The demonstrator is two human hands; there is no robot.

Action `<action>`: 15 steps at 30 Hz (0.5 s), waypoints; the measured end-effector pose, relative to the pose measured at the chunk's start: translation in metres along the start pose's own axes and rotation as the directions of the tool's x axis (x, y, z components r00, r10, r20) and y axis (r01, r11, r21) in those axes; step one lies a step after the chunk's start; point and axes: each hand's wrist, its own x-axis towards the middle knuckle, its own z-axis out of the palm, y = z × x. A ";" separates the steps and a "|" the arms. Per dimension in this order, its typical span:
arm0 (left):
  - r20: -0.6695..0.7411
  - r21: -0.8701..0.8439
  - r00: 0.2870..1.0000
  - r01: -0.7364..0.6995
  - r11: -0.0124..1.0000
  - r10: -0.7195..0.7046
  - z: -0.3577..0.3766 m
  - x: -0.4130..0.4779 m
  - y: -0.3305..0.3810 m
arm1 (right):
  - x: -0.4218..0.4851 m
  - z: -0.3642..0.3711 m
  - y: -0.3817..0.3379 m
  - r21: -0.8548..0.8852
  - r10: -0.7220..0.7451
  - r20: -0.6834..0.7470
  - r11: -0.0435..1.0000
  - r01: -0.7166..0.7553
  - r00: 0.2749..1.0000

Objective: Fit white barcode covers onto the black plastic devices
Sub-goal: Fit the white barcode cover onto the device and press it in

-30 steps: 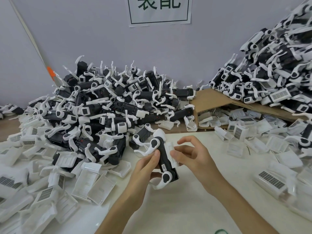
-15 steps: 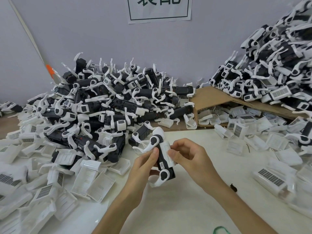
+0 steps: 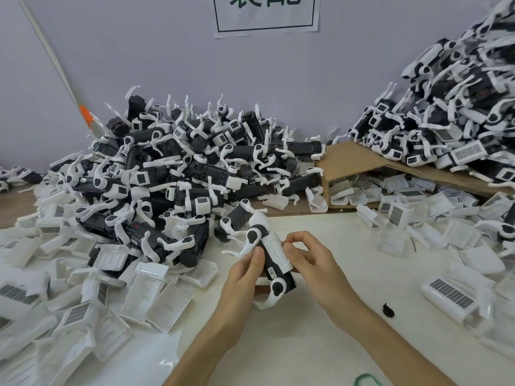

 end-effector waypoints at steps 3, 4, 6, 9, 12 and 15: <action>-0.016 -0.019 1.000 -0.005 1.000 0.005 0.000 0.002 -0.001 | 0.000 0.002 0.001 0.016 -0.019 -0.009 1.000 0.019 1.000; -0.030 -0.026 1.000 -0.005 1.000 0.005 0.000 0.002 0.000 | -0.001 0.003 0.002 0.038 -0.020 -0.009 0.999 0.020 1.000; -0.073 -0.044 0.997 -0.007 0.999 0.004 -0.002 0.003 0.001 | -0.002 0.007 0.003 0.082 -0.003 -0.022 0.997 0.004 1.000; -0.126 -0.064 0.992 -0.021 0.998 0.013 -0.004 0.003 0.003 | -0.001 0.010 0.003 0.104 -0.006 -0.070 0.995 0.013 0.998; -0.121 -0.052 0.993 -0.021 0.998 0.015 -0.005 0.003 0.003 | 0.000 0.008 0.001 0.099 0.014 -0.050 0.995 -0.009 0.999; -0.094 -0.044 0.995 -0.022 0.999 0.018 -0.006 0.005 0.001 | -0.001 0.009 -0.001 0.110 0.056 0.043 0.992 -0.060 0.998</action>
